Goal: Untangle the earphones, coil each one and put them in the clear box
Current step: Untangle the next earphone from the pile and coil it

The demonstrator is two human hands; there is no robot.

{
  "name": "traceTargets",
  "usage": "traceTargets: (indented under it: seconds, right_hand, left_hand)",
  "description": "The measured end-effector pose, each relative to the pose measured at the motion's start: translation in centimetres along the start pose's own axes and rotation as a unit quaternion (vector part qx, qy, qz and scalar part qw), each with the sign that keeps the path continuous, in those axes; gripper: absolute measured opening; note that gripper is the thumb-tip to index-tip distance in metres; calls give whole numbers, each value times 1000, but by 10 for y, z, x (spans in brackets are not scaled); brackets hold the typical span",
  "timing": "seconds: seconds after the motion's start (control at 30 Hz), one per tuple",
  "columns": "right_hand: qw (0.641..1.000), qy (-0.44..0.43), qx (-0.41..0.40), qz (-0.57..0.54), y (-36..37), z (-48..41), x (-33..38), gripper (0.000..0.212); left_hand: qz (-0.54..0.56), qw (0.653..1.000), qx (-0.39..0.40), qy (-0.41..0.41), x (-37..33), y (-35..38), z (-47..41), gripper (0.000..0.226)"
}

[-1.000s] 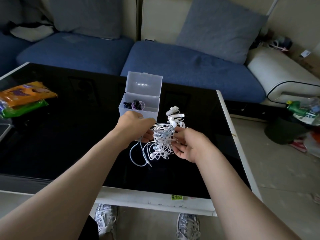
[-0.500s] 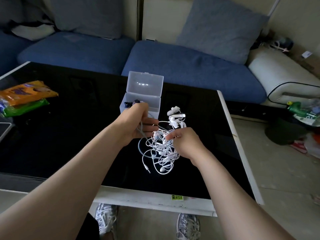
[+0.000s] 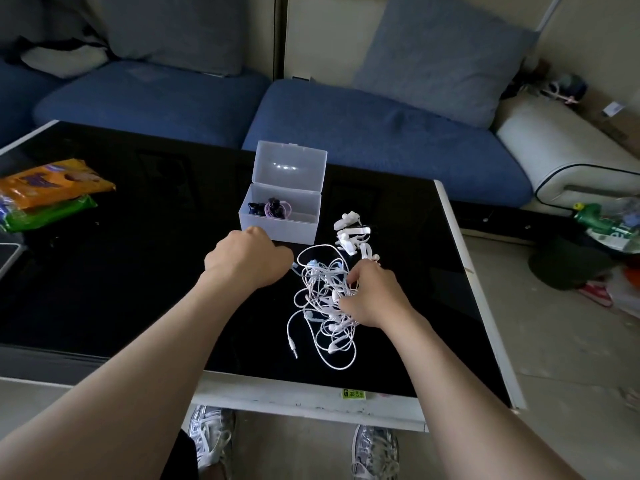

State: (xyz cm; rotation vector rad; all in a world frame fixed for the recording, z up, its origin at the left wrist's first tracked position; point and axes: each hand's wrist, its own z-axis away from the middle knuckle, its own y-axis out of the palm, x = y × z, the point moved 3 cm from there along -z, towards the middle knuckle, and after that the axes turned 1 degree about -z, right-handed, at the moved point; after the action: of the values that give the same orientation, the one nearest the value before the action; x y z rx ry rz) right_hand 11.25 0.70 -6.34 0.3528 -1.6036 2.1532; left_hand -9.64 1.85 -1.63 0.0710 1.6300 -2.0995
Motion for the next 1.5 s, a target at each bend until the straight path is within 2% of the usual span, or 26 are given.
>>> traceTargets:
  seconds: [0.2, 0.33, 0.43, 0.57, 0.63, 0.67, 0.8, 0.9, 1.03, 1.1, 1.23, 1.37, 1.5]
  right_hand:
    - [996, -38, -79, -34, -20, 2, 4, 15]
    - [988, -87, -124, -29, -26, 1, 0, 30]
    - [988, -97, -117, -35, -27, 2, 0, 33]
    - [989, -96, -94, -54, -28, 4, 4, 32]
    - [990, -93, -81, -68, -27, 4, 5, 33]
    - [990, -89, -75, -77, -27, 5, 6, 35]
    - [986, -70, -56, -137, -32, 8, 7, 35]
    - [982, -69, -60, -168, -33, 7, 7, 36]
    - [977, -50, -60, -201, -38, 11, 12, 37]
    - [973, -34, -53, -221, -40, 11, 12, 39]
    - [965, -19, -34, -259, -40, 10, 12, 30]
    - [951, 6, -41, -307, -38, 1, 7, 41]
    - [940, 45, -50, -336, -35, -2, 1, 18]
  left_hand:
    - [-67, 998, -4, 9, 6, -1, -2, 18]
    - [-144, 989, 12, 31, 13, 4, -2, 13]
    - [-202, 976, 76, 31, 12, 12, -2, 30]
    - [-248, 960, 112, 70, 4, 21, 0, 81]
    - [-219, 962, 109, 122, 0, 23, 0, 90]
    - [-187, 964, 105, 158, -2, 25, -1, 88]
    - [-22, 952, 89, 292, -19, 33, -2, 33]
    - [35, 941, 49, 332, -27, 38, -3, 15]
    - [78, 940, 39, 330, -31, 37, -6, 8]
    - [113, 938, 67, 320, -33, 33, -4, 7]
    - [178, 925, 140, 306, -38, 30, 1, 5]
    - [218, 918, 149, 296, -38, 28, 1, 22]
    - [184, 929, 132, 292, -30, 25, -5, 20]
